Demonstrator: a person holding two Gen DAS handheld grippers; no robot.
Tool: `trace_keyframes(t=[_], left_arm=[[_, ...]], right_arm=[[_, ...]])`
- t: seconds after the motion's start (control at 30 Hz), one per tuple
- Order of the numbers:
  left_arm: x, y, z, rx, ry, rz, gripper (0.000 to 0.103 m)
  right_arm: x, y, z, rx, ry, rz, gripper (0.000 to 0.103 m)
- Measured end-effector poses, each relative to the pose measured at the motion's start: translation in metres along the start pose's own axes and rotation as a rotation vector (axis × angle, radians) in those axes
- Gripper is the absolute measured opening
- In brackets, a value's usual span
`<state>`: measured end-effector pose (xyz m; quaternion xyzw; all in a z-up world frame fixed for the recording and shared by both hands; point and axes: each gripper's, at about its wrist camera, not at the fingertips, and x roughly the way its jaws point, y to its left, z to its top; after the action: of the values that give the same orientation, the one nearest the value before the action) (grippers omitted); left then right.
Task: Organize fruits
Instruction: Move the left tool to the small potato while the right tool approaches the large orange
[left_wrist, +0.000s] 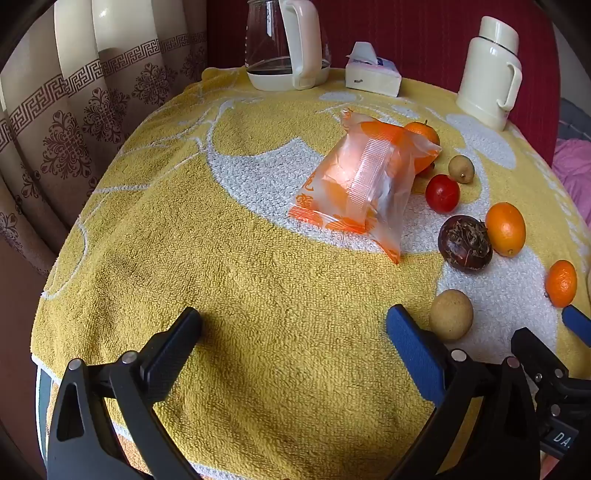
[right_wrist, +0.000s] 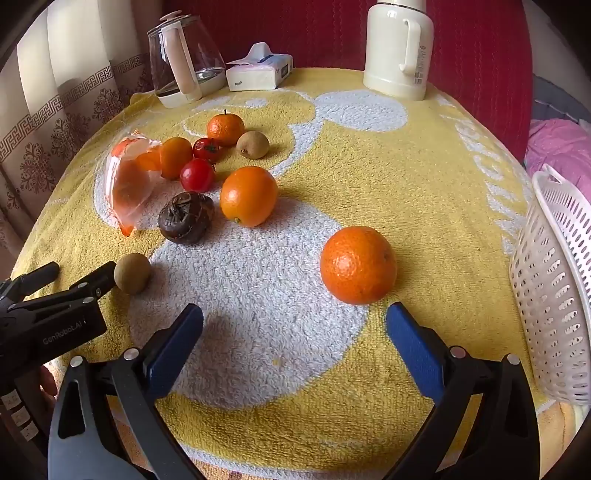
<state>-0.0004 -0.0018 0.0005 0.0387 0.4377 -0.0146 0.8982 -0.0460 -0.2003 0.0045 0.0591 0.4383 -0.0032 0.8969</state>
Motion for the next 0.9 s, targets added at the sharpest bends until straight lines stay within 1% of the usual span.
trace_keyframes(t=[0.33,0.43,0.67,0.77,0.9], left_arm=[[-0.002,0.001,-0.001,-0.008,-0.005,-0.011,0.098],[-0.002,0.001,-0.002,-0.009,-0.009,-0.010,0.098],[-0.007,0.005,0.000,-0.030,-0.023,-0.019,0.098],[-0.013,0.008,0.001,-0.052,-0.049,-0.031,0.098],[-0.024,0.008,0.003,-0.053,-0.087,-0.041,0.098]], right_arm=[[-0.017,-0.020,-0.004,0.091,-0.067,0.110,0.100],[-0.021,-0.024,-0.006,0.104,-0.085,0.120,0.100],[-0.023,-0.026,-0.005,0.105,-0.087,0.124,0.100],[-0.028,-0.027,-0.004,0.100,-0.114,0.133,0.100],[-0.035,-0.026,-0.001,0.080,-0.162,0.115,0.100]])
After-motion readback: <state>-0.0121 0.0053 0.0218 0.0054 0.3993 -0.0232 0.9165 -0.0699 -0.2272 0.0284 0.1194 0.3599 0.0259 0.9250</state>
